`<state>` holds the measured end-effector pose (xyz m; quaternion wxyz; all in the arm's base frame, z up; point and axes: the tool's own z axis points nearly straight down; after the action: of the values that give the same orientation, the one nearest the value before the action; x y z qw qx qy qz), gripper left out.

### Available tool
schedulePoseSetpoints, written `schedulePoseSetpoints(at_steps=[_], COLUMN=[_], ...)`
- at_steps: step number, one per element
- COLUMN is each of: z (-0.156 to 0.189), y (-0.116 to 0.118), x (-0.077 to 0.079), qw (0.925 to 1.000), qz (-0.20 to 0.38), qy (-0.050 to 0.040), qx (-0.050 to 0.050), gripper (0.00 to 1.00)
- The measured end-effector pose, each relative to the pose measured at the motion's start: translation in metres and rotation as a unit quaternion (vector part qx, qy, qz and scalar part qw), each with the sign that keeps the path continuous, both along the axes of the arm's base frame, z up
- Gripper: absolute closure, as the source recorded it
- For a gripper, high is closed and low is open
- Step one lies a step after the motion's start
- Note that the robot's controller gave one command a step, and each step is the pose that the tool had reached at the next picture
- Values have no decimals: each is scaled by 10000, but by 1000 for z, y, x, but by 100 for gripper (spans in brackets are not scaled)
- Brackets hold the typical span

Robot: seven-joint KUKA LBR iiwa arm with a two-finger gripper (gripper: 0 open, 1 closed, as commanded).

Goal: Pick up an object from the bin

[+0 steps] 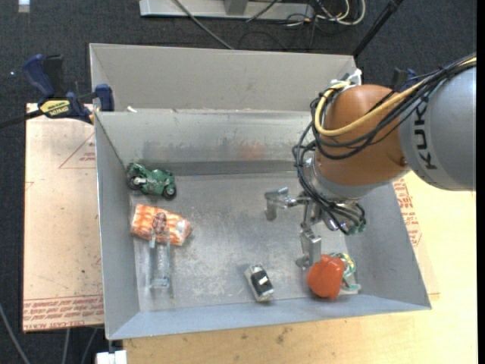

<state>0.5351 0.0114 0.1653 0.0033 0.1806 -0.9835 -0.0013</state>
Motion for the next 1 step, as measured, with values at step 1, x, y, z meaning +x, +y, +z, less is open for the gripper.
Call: schedulePoseSetpoints(at_steps=[1], z=[24], y=[-45], x=[5], qw=[9999], qz=[-118], qy=[-72], qx=[4], gripper=[0])
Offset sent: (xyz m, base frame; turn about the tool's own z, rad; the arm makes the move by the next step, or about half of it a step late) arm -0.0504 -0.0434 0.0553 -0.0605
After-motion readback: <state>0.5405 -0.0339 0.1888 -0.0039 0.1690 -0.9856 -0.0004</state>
